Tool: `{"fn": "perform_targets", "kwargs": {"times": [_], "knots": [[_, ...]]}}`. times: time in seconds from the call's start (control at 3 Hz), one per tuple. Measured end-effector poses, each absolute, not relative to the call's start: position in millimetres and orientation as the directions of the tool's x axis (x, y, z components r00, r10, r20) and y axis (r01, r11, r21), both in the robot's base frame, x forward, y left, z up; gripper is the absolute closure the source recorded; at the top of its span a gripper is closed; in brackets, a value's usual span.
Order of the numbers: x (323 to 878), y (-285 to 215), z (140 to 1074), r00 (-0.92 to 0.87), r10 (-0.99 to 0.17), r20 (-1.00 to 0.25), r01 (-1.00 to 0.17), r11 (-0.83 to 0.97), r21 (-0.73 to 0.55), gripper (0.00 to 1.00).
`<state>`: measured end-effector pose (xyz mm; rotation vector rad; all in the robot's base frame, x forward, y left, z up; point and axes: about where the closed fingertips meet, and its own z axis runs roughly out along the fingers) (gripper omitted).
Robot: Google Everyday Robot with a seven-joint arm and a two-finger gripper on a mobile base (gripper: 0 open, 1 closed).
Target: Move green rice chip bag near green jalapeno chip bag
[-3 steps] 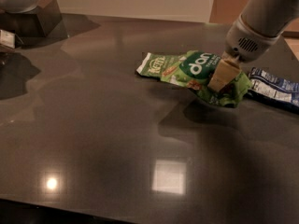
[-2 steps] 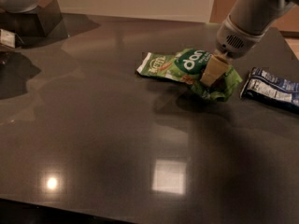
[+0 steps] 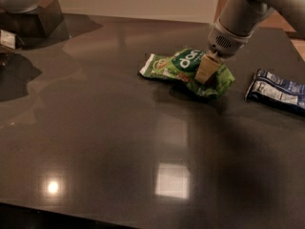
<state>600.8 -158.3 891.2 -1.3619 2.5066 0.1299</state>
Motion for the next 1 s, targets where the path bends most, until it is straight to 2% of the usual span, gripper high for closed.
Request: {"fn": "perform_targets", "kwargs": {"times": [0.33,0.67,1.0], "knots": [[601.7,-157.2,889.9,-0.512,-0.808,-0.291,-0.834,0.549,-0.056,0.15],[602.7,-155.9,888.4,-0.511,-0.808,-0.292,-0.835,0.548,-0.056,0.0],[602.8,-155.8,888.3,-0.511,-0.809,-0.292,-0.835,0.548,-0.056,0.0]]}}
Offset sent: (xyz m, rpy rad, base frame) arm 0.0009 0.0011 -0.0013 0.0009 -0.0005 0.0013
